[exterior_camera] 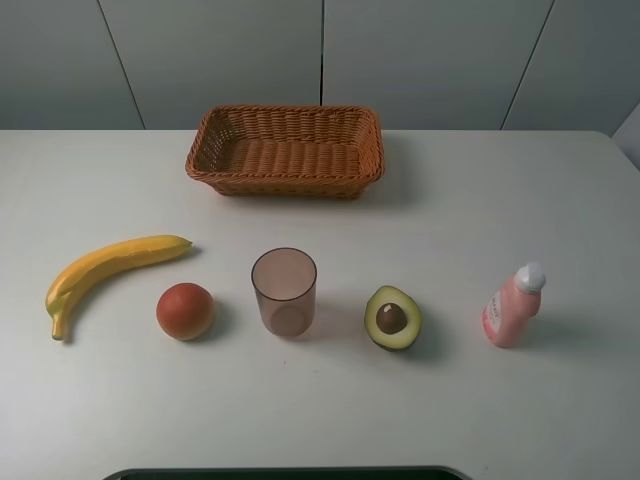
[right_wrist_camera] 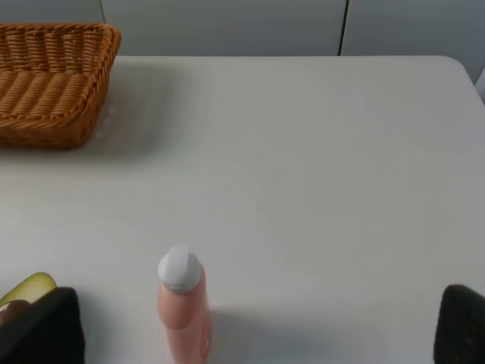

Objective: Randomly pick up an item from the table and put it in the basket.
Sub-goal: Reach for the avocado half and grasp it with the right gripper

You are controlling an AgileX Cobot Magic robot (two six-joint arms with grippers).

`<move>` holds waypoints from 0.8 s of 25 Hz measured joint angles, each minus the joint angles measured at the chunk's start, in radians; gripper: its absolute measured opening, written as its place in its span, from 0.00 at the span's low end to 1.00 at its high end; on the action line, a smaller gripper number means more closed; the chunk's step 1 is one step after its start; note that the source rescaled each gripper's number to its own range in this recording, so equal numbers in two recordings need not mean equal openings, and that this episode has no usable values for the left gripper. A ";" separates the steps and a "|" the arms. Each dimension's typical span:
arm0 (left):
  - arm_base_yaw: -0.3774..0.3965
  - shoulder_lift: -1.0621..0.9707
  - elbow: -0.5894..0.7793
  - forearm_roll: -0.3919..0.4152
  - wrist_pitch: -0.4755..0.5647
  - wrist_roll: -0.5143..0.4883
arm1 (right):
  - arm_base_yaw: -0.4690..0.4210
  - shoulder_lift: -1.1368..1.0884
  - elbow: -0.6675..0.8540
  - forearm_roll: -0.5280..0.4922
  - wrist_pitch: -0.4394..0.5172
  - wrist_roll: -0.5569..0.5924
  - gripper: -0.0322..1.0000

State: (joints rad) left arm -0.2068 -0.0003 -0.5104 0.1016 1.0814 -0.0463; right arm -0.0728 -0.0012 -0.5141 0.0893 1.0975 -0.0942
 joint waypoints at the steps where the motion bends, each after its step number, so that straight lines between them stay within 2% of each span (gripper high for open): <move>1: 0.000 0.000 0.000 0.000 0.000 0.000 | 0.000 0.000 0.000 0.000 0.000 0.000 1.00; 20: 0.000 0.000 0.000 0.000 0.000 0.000 | 0.000 0.000 0.000 0.000 0.000 0.000 1.00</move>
State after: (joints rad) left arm -0.2068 -0.0003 -0.5104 0.1016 1.0814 -0.0463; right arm -0.0728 -0.0012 -0.5141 0.0893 1.0975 -0.0942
